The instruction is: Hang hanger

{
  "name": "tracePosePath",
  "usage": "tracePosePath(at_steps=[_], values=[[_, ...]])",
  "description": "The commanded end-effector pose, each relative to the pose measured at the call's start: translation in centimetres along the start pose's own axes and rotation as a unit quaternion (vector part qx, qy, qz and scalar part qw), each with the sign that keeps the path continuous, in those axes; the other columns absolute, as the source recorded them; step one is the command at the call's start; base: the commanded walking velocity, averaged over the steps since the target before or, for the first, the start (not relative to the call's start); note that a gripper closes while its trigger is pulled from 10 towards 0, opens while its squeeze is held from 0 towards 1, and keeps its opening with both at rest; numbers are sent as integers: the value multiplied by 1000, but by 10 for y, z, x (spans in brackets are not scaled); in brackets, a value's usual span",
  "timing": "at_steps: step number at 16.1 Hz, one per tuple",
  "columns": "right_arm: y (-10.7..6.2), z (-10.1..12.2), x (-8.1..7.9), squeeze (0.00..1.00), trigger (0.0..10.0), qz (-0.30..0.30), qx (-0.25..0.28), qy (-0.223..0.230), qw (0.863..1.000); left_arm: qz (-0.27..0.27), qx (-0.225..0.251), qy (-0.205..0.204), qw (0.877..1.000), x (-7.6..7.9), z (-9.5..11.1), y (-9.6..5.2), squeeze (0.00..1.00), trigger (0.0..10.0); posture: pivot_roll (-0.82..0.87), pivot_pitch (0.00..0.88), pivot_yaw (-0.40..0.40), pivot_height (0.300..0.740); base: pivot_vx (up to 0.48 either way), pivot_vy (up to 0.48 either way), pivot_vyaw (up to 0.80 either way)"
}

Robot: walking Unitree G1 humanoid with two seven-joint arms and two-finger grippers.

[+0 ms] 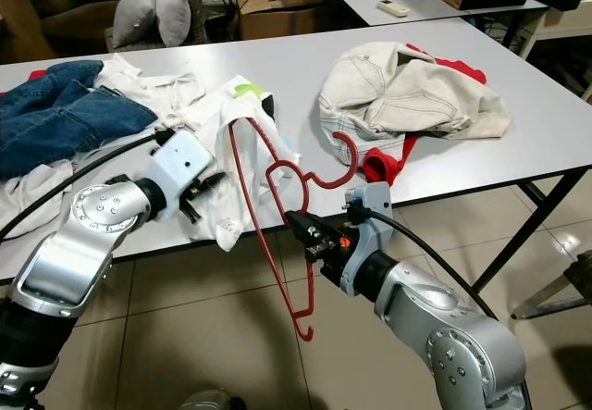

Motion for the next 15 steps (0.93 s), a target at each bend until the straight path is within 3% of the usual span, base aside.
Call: tracePosePath(at_steps=[1,2,4,5,7,11,12,15], values=[[-1,3,-4,0,10000,16,7,-2,1000,22,-5,13,1000,-3,-1,-2,0,10000,10,0,60,740,0,0,0],[-1,3,-5,0,10000,18,6,-2,1000,38,0,4,999,-2,0,-2,0,10000,10,0,59,740,0,0,0],[-1,4,-6,0,10000,21,7,-2,1000,32,0,-34,999,9,-2,0,1000,10000,11,0,59,740,0,0,0],[0,4,-6,0,10000,21,7,-2,1000,17,7,-68,998,17,-1,2,1000,10000,9,0,60,740,0,0,0],[0,4,-7,0,10000,23,7,-3,1000,15,13,-74,997,21,2,3,1000,10000,7,0,63,740,0,0,0],[0,6,-8,0,10000,27,8,-6,1000,60,-13,-48,997,17,-6,8,1000,10000,7,0,64,740,0,0,0],[0,7,-10,0,10000,32,9,-7,999,71,-26,-38,996,16,-11,10,0,10000,5,0,63,740,0,0,0],[0,8,-11,0,10000,34,11,-8,999,78,-35,-36,996,15,-16,10,0,10000,3,0,66,740,0,0,0]])
Point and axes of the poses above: a point about 5 cm out from each wrist's last joint towards the gripper, its own y axis pointing out of the wrist towards the gripper, its own z axis along the axis of the wrist's last joint, x = y × z, the point moved 2 cm from there along y, pointing out of the wrist towards the gripper, and after that the axes turned 10 degrees about y, right-handed, at the moved point
